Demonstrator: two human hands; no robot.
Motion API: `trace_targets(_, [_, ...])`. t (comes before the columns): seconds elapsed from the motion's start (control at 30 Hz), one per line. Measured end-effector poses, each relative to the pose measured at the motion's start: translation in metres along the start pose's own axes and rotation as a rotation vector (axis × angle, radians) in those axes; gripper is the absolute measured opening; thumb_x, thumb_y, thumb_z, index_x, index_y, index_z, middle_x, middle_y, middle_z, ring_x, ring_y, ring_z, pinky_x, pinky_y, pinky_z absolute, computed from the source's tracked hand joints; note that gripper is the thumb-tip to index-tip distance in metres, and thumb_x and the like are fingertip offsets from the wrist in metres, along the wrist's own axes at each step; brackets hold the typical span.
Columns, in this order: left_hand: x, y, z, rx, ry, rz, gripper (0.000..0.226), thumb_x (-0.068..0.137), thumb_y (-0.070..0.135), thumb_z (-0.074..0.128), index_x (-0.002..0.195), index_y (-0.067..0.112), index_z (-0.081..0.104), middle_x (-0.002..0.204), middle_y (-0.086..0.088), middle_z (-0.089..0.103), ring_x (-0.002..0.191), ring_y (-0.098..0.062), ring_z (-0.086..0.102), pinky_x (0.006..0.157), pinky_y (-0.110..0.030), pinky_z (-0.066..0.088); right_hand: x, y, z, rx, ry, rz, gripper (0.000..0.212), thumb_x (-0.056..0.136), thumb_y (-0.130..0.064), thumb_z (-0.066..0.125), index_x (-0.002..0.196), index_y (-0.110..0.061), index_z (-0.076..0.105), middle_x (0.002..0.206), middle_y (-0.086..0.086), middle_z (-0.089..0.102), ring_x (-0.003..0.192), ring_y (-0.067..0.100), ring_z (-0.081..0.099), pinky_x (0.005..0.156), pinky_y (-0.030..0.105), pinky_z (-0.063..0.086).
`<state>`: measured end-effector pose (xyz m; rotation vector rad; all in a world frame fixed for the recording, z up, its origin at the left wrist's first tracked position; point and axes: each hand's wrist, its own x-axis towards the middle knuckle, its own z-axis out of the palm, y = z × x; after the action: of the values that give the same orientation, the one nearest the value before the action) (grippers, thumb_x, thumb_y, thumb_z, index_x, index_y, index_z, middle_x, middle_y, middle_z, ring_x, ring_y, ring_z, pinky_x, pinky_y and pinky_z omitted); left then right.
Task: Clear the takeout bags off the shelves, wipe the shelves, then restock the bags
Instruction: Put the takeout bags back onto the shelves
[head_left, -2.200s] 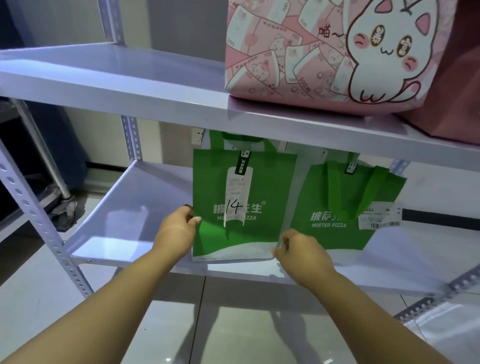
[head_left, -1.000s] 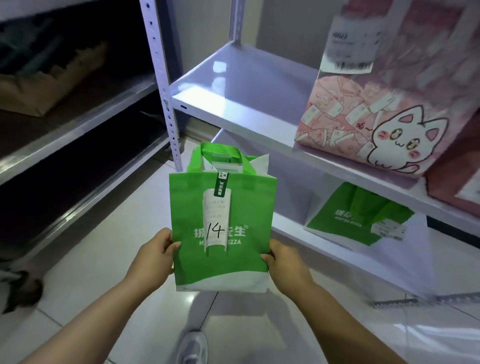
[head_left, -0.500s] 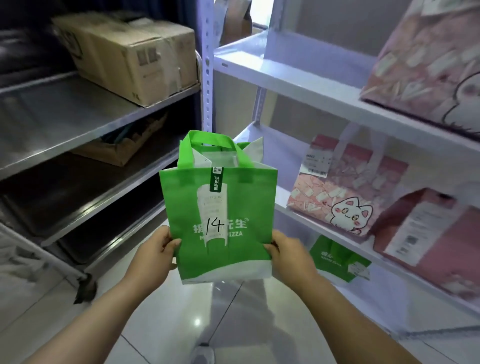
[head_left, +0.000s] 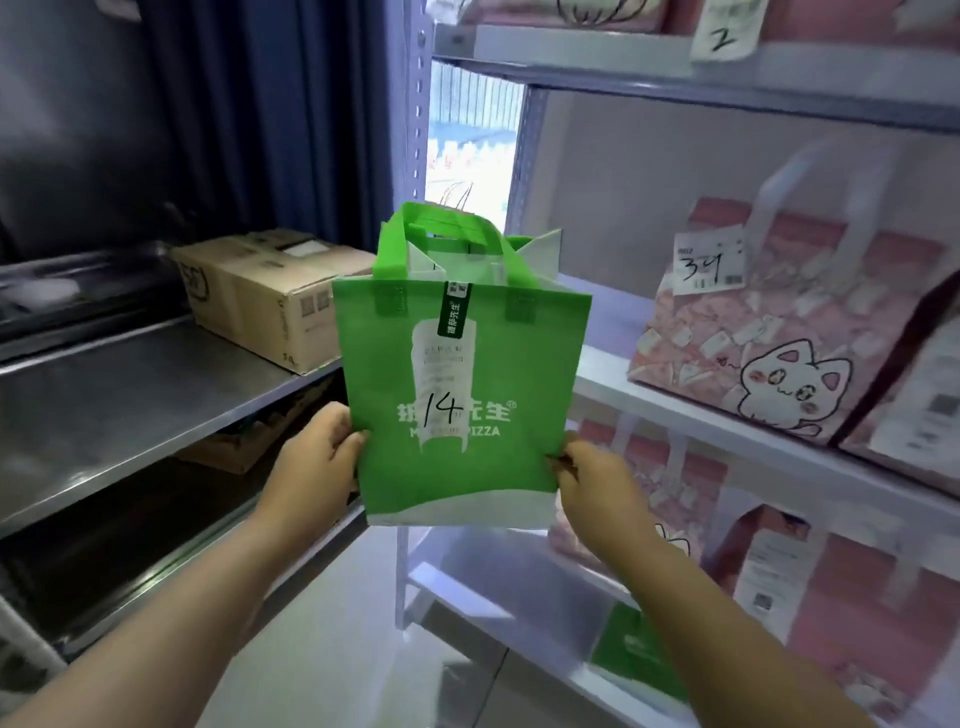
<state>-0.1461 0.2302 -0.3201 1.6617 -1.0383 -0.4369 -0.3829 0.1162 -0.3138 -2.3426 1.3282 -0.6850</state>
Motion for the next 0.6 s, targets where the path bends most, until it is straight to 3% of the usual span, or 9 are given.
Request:
trace_targets(0.13, [0.055, 0.033, -0.008, 0.054, 0.006, 0.155, 0.015, 0.093, 0.011, 0.049, 0.090, 0.023, 0.058, 0.090, 0.010, 0.069, 0.088, -0.013, 0.066, 0.080, -0.044, 0.054, 0.035, -0.021, -0.033, -0.057, 0.095, -0.018, 0.017, 0.092, -0.009, 0.046, 0.102, -0.012, 0.060, 0.089, 0.013, 0.066, 0.076, 0.030, 0.057, 0.065, 0.036, 0.048])
trace_targets(0.27, [0.109, 0.056, -0.006, 0.068, 0.005, 0.250, 0.014, 0.093, 0.009, 0.048, 0.089, 0.019, 0.057, 0.088, 0.010, 0.068, 0.087, -0.012, 0.066, 0.070, -0.030, 0.055, 0.071, -0.033, -0.051, -0.076, 0.201, -0.008, 0.015, 0.090, -0.006, 0.046, 0.090, -0.020, 0.052, 0.071, 0.001, 0.055, 0.069, 0.029, 0.052, 0.060, 0.037, 0.044])
trace_targets(0.33, [0.135, 0.062, -0.002, 0.040, -0.024, 0.262, 0.016, 0.093, 0.009, 0.048, 0.089, 0.021, 0.057, 0.090, 0.010, 0.069, 0.087, -0.010, 0.066, 0.073, -0.037, 0.056, 0.088, -0.033, -0.054, -0.065, 0.237, 0.006, 0.017, 0.091, -0.006, 0.046, 0.084, -0.022, 0.047, 0.064, -0.005, 0.048, 0.064, 0.028, 0.050, 0.057, 0.037, 0.042])
trace_targets(0.43, [0.171, 0.069, 0.010, 0.042, -0.070, 0.291, 0.015, 0.093, 0.009, 0.048, 0.091, 0.020, 0.058, 0.091, 0.009, 0.069, 0.090, -0.011, 0.065, 0.077, -0.037, 0.055, 0.112, -0.029, -0.055, -0.056, 0.308, 0.030, 0.011, 0.094, -0.011, 0.047, 0.087, -0.017, 0.054, 0.068, 0.003, 0.055, 0.063, 0.029, 0.053, 0.057, 0.038, 0.044])
trace_targets(0.6, [0.212, 0.067, 0.044, -0.021, -0.173, 0.254, 0.010, 0.094, 0.012, 0.049, 0.092, 0.018, 0.057, 0.090, 0.007, 0.068, 0.086, -0.019, 0.067, 0.068, -0.039, 0.059, 0.138, -0.011, -0.052, -0.055, 0.329, 0.130, 0.011, 0.095, -0.018, 0.049, 0.085, -0.019, 0.051, 0.068, 0.001, 0.054, 0.065, 0.026, 0.051, 0.055, 0.035, 0.041])
